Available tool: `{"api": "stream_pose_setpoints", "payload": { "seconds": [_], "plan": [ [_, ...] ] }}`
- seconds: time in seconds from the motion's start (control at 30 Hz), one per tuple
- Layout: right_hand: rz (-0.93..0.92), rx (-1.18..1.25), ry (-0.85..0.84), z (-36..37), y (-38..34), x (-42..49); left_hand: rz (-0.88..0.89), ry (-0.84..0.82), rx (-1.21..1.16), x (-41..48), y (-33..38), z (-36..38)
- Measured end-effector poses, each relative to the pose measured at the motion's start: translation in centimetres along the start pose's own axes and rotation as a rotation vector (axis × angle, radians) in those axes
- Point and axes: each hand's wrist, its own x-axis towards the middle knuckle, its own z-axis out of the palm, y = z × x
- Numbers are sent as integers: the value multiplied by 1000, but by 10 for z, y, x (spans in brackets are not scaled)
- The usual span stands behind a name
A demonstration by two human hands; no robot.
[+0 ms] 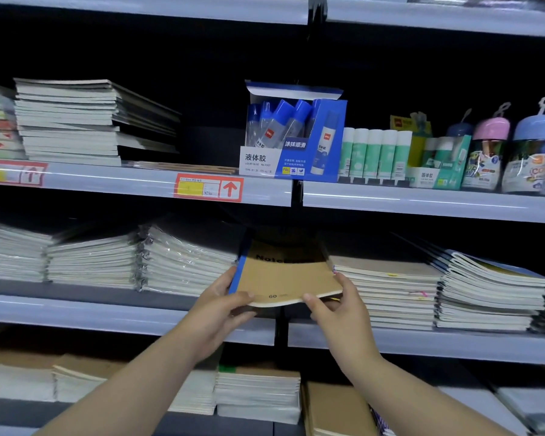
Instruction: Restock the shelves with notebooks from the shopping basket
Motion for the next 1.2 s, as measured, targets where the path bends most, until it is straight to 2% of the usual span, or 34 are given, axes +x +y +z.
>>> {"api": "stream_pose_setpoints", "payload": {
  "seconds": [0.13,0.37,0.57,0.8,1.2],
  "plan": [
    [-24,-91,41,4,6,10,30,-25,211,9,1,-4],
    [-51,-209,132,14,19,30,117,273,372,28,1,1],
    [-44,-191,274,26,27,45,55,414,336,53,-9,11],
    [-52,-166,297,31,31,52,-121,401,157,86,-14,12],
    [-19,-100,326,32,31,55,-240,359,89,110,-14,3]
  ]
}}
